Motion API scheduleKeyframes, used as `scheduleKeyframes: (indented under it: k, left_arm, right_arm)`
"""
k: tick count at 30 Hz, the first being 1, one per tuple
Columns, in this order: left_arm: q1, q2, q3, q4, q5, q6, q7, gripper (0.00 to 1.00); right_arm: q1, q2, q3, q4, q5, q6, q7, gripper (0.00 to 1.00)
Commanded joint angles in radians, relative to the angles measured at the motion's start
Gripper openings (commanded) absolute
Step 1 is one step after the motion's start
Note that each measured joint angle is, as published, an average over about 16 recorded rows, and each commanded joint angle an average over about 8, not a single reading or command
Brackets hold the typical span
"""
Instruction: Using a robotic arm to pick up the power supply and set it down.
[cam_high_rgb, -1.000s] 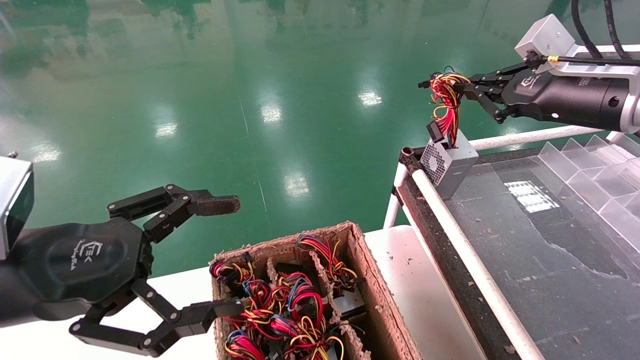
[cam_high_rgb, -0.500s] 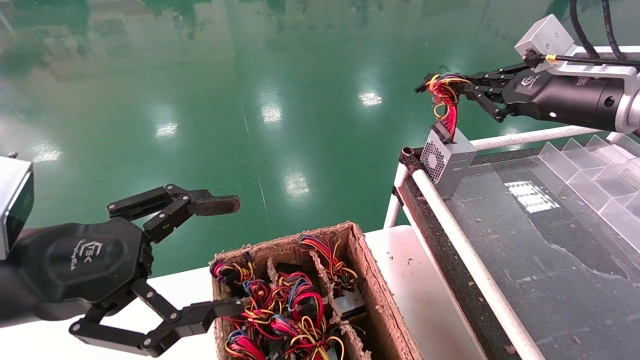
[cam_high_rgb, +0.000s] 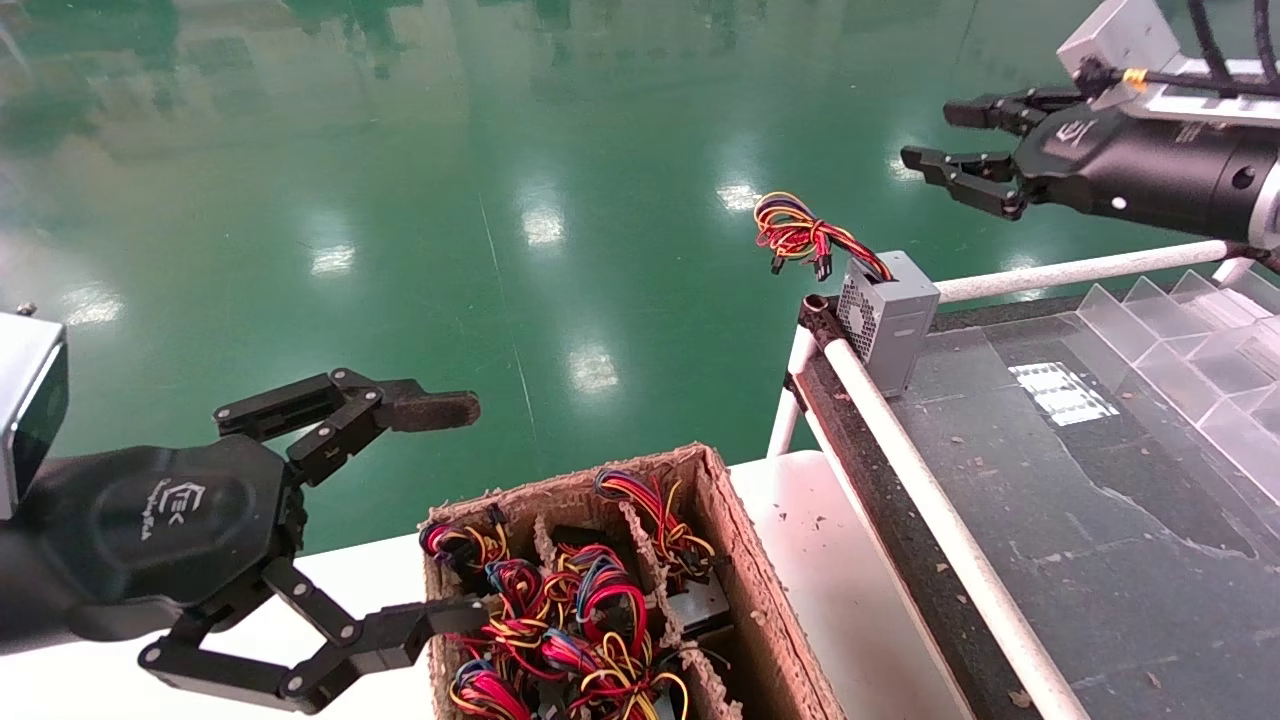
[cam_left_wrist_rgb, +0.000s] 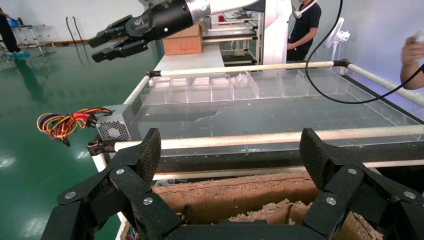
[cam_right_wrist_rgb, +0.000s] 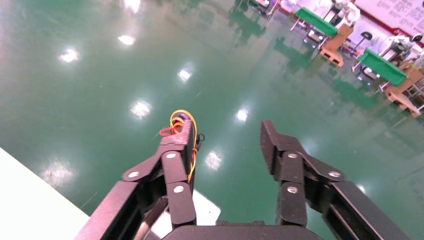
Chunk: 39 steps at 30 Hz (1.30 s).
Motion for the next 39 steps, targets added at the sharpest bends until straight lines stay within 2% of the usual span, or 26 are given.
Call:
scheduleKeyframes:
  k: [1, 39]
  left_arm:
    - [0.000, 0.000, 0.000, 0.000, 0.000, 0.000, 0.000, 1.00]
    - [0.000, 0.000, 0.000, 0.000, 0.000, 0.000, 0.000, 1.00]
  right_arm:
    - [0.001, 0.002, 0.005, -0.002, 0.007, -0.007, 0.002, 1.00]
    - [-0.532, 0.244, 0.091, 0.795, 0.411, -0.215, 0.371, 1.00]
